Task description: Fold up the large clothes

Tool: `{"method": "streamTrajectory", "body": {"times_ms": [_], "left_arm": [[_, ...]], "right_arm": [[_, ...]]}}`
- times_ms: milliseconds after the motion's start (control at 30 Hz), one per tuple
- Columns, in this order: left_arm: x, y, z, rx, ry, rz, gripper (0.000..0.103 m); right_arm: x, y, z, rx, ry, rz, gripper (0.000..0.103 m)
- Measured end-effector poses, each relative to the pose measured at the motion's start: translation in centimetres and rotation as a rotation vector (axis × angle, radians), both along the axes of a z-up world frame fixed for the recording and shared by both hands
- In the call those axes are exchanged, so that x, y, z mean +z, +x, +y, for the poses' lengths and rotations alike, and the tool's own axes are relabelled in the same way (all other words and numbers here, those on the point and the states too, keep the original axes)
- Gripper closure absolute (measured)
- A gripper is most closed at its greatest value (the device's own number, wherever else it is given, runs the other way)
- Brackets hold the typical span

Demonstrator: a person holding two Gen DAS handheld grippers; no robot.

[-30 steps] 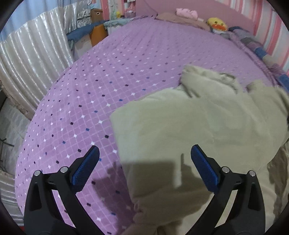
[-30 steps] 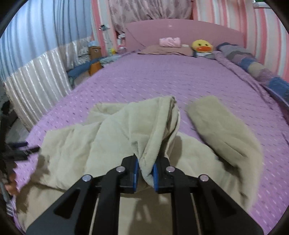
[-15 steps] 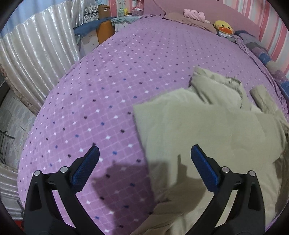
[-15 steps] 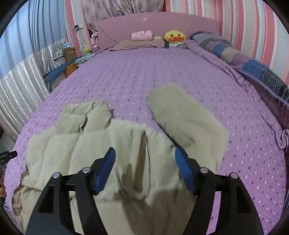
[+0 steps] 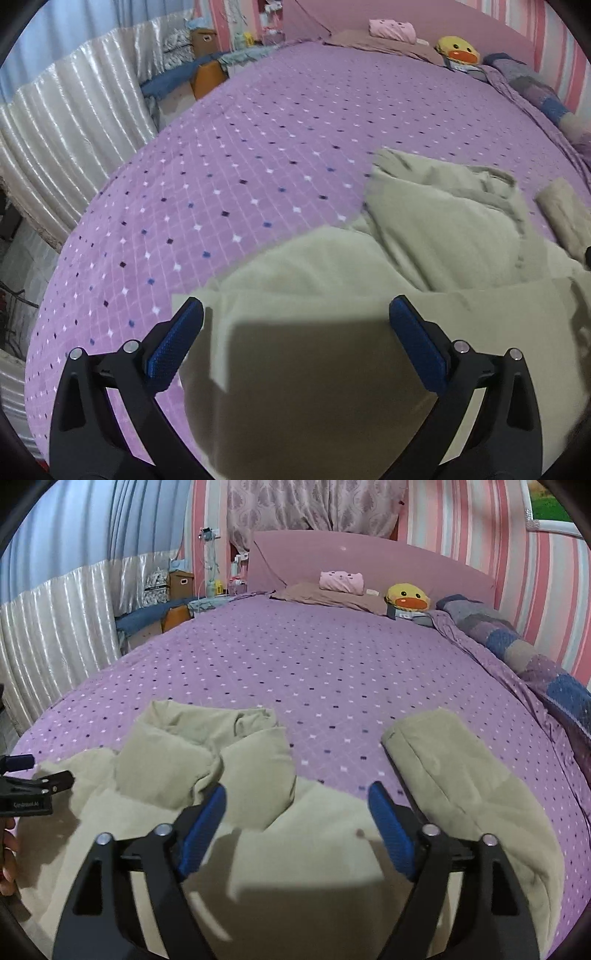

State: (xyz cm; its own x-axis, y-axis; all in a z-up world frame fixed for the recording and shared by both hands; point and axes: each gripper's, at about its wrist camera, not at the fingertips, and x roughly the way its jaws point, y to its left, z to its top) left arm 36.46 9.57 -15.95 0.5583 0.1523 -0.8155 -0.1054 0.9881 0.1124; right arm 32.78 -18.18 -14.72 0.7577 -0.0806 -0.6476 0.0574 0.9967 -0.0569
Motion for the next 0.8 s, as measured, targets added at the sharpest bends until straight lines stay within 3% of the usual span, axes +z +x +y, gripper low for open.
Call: {"method": "streamTrajectory", "body": {"times_ms": [100,200,433,600,800], "left_arm": [[-1.6,-1.3,0.8,-0.001,0.013,-0.037,0.003],[-2.1,-2.4,0.9,-0.018,0.008,-0.086,0.003],[-4.2,-2.2,2.6,0.000,-0.072,-0.134,0.003],[-5.1,-1.8,2.6,0.003,-0.081,-0.162,0.003],[-5.5,-1.2,2.6,0.007,-0.076,-0.159,0.003]], "right_arm": [[-2.2,0.9,-1.0,-0.020,-0.007,0.049,0.020],[-3.9,0.1,-1.4,-0.010,0.007,0.035,0.018],[-6.6,1.7,-3.7,-0.007,0.127,0.060,0.002],[-7.8,2.3,-4.2,0.002,0.194,0.065,0.001],[-8.2,2.5,-4.1,0.000,0.206,0.063,0.001]]}}
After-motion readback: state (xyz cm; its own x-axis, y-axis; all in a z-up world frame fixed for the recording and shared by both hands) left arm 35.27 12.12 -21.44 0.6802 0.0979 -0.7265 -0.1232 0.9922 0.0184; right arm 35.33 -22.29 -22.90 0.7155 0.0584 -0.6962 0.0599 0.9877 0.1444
